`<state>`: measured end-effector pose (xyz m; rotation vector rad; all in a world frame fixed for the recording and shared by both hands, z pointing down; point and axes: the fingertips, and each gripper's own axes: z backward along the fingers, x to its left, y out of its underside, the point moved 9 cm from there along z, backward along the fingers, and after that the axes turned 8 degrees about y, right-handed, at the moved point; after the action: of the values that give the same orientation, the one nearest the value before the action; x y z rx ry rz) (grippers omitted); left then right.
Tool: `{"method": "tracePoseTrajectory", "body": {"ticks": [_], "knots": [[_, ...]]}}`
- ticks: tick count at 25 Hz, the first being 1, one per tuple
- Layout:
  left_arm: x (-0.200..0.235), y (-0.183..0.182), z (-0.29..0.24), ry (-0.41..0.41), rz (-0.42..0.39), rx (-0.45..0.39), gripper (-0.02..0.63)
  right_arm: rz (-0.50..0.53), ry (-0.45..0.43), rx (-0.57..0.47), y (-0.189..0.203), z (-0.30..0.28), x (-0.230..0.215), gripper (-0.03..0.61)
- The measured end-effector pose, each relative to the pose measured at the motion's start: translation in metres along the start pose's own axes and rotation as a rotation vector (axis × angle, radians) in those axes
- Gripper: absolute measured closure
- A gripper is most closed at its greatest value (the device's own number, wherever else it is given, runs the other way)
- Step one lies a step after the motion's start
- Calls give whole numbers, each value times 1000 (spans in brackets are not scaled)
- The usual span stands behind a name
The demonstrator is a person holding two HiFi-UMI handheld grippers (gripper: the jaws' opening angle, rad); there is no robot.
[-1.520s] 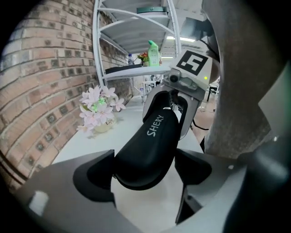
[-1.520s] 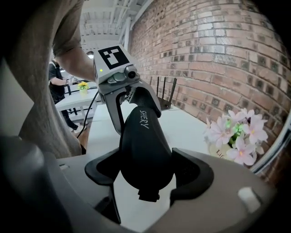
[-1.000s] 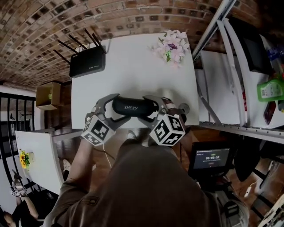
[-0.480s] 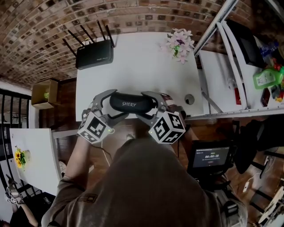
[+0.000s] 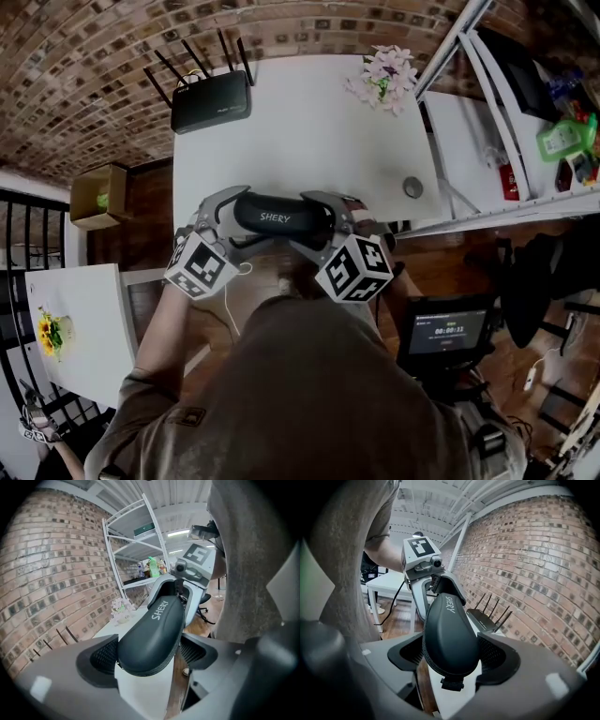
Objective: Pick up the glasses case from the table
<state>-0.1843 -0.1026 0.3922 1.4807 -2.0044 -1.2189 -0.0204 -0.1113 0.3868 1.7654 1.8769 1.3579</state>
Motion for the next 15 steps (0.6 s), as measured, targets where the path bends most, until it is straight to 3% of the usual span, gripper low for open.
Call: {"method": "tracePoseTrajectory", "body": {"ticks": [15], "knots": [[-7,-18,-12,-6,-26,-4,210,14,31,-5,10,17,-5,224]]}}
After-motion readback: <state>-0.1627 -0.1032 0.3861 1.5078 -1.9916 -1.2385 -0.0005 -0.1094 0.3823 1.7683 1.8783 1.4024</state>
